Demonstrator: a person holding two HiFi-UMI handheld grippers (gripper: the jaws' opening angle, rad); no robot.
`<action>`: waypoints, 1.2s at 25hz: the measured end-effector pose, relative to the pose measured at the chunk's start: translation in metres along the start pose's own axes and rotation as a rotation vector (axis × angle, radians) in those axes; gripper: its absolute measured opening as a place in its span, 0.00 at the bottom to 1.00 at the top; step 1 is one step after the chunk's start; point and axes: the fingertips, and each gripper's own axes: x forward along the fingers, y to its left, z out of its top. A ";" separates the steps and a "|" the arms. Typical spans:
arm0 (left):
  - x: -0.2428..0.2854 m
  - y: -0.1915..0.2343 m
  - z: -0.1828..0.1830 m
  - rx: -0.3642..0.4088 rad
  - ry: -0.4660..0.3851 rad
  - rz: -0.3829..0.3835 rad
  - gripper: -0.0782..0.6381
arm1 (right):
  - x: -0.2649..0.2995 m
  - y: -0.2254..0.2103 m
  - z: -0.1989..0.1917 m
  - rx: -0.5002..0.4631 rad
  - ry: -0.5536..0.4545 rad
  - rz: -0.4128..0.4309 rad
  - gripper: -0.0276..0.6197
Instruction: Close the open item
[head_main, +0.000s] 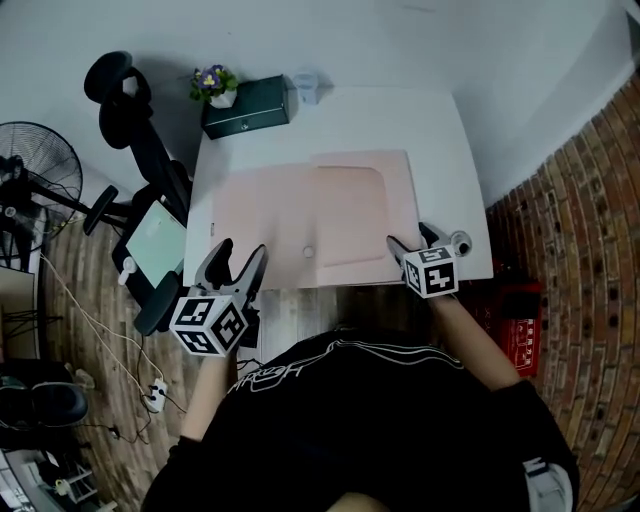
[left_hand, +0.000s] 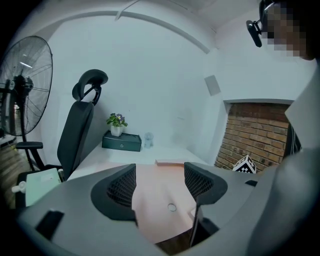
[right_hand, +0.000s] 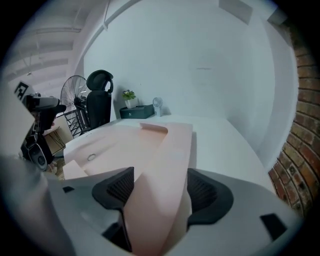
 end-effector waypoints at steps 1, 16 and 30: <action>-0.002 0.002 -0.001 -0.005 0.001 0.001 0.54 | 0.000 0.000 0.000 0.004 -0.006 -0.005 0.53; -0.062 0.047 -0.072 -0.077 0.123 0.056 0.54 | -0.013 0.012 -0.018 -0.049 -0.010 -0.071 0.52; -0.085 0.135 -0.163 -0.091 0.285 0.173 0.54 | -0.023 0.021 -0.030 -0.065 -0.027 -0.089 0.51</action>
